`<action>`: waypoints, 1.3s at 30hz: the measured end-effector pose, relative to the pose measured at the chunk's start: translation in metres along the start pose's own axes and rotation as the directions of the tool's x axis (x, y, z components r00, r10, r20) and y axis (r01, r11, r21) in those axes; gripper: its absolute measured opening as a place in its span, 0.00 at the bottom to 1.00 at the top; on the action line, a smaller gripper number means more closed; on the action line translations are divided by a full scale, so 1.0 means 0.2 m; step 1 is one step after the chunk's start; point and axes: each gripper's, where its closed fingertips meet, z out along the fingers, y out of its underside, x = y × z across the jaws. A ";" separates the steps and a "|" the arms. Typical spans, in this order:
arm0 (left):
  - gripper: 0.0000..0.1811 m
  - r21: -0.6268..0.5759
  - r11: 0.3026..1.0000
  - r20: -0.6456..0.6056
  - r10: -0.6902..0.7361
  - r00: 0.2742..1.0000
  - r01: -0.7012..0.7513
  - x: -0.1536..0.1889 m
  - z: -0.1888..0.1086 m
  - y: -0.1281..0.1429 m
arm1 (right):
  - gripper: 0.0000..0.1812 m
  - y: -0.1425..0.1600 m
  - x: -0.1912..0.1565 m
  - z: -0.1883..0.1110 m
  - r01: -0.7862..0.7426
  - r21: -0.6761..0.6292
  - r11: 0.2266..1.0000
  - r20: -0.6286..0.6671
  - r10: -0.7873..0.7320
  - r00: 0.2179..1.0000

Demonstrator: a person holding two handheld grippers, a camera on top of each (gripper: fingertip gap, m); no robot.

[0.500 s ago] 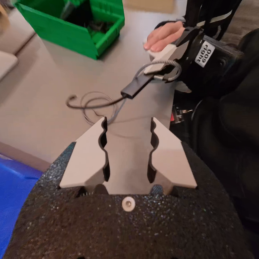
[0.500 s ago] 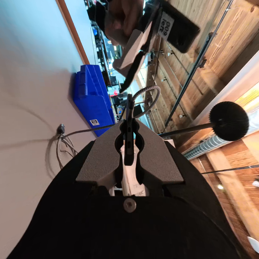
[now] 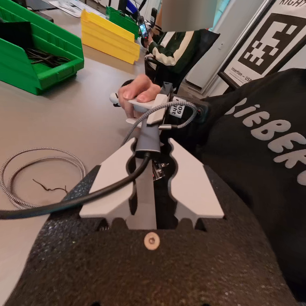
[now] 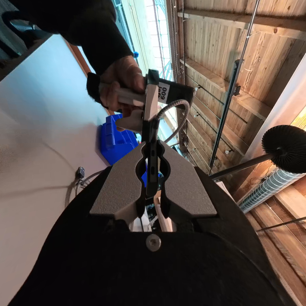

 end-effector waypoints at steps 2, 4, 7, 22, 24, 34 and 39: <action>0.12 -0.013 1.000 0.001 0.003 1.000 -0.003 -0.01 0.01 0.01 | 0.04 -0.01 -0.01 0.00 -0.021 0.024 0.999 0.004 0.021 1.000; 0.12 -0.006 1.000 -0.023 -0.020 1.000 0.020 0.00 0.01 0.01 | 0.04 -0.01 -0.01 0.00 -0.033 0.032 0.999 0.014 0.032 0.999; 0.17 0.050 0.994 -0.066 -0.096 0.993 0.100 0.01 0.01 -0.02 | 0.04 0.00 -0.01 0.00 -0.027 0.023 0.999 0.020 0.027 0.999; 0.12 -0.216 0.914 0.667 0.395 0.632 -0.343 -0.42 -0.22 -0.07 | 0.34 0.38 0.12 -0.01 -0.744 -0.115 0.658 -0.188 0.722 0.666; 0.12 -0.380 0.853 0.698 0.518 0.494 -0.358 -0.47 -0.23 -0.05 | 0.37 0.36 0.12 0.03 -0.806 -0.110 0.581 -0.206 0.780 0.590; 0.12 -0.511 0.796 0.660 0.605 0.446 -0.324 -0.51 -0.11 0.04 | 0.08 0.57 -0.03 0.08 -0.782 -0.413 0.467 -0.288 0.748 0.598; 0.12 -0.496 0.800 0.678 0.599 0.426 -0.336 -0.51 -0.15 0.03 | 0.14 0.47 -0.01 0.11 -0.906 -0.286 0.310 -0.200 0.906 0.373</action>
